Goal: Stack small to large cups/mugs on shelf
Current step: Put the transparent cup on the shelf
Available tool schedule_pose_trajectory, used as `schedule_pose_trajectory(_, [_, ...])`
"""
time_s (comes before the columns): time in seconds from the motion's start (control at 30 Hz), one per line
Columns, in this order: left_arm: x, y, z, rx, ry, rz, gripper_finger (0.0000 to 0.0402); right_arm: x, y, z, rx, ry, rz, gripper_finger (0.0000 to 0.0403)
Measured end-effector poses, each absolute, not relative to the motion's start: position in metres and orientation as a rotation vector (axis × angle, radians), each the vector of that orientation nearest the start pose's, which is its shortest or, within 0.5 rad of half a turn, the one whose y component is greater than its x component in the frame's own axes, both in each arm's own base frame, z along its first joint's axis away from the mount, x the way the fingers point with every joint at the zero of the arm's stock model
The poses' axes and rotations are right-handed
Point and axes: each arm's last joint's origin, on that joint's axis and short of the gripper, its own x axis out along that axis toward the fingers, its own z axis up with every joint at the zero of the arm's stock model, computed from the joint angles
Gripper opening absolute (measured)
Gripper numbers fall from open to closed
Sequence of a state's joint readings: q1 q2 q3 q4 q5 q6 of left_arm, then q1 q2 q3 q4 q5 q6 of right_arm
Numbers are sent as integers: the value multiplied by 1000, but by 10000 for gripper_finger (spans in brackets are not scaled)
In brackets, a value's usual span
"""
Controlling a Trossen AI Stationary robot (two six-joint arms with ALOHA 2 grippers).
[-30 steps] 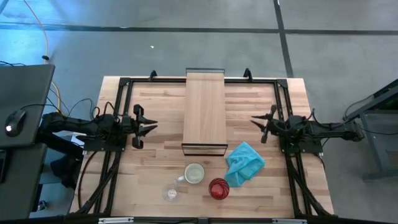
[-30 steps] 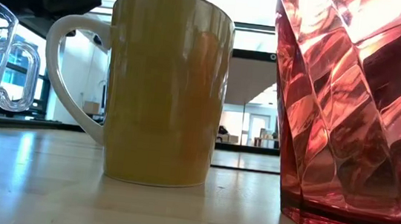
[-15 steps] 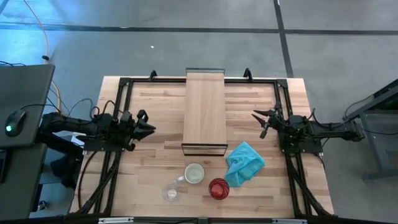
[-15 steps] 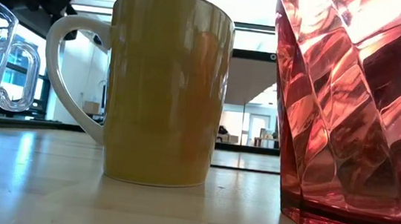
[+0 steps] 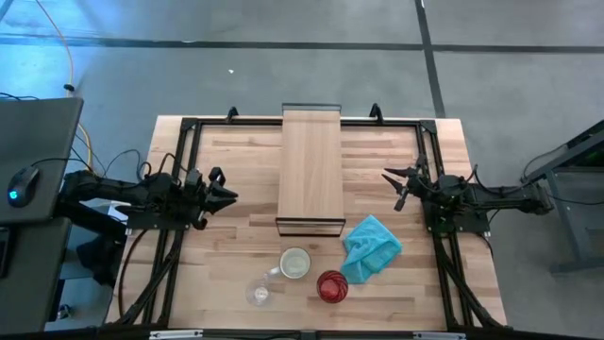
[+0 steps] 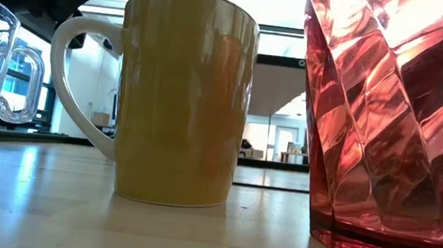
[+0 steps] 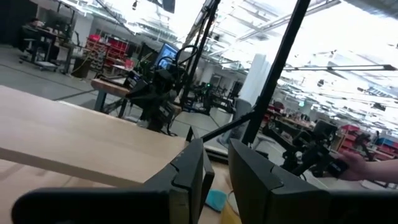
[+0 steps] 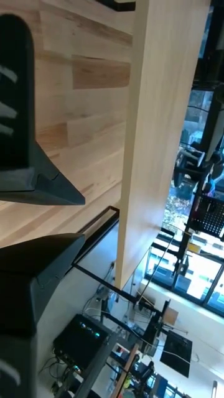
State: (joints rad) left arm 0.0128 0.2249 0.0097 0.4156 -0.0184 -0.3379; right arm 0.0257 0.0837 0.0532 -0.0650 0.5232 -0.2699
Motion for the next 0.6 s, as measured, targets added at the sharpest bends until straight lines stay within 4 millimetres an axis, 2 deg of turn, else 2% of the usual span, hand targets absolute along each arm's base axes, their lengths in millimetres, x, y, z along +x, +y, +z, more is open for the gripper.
schedule_pose_trajectory(0.5, [110, 2, 188, -313, -204, -1, 67, 96, -12, 169, -288, 158, -480, 78])
schedule_pose_trajectory(0.6, [110, 2, 188, -263, -205, 4, 67, 96, -12, 169, -215, 139, -480, 78])
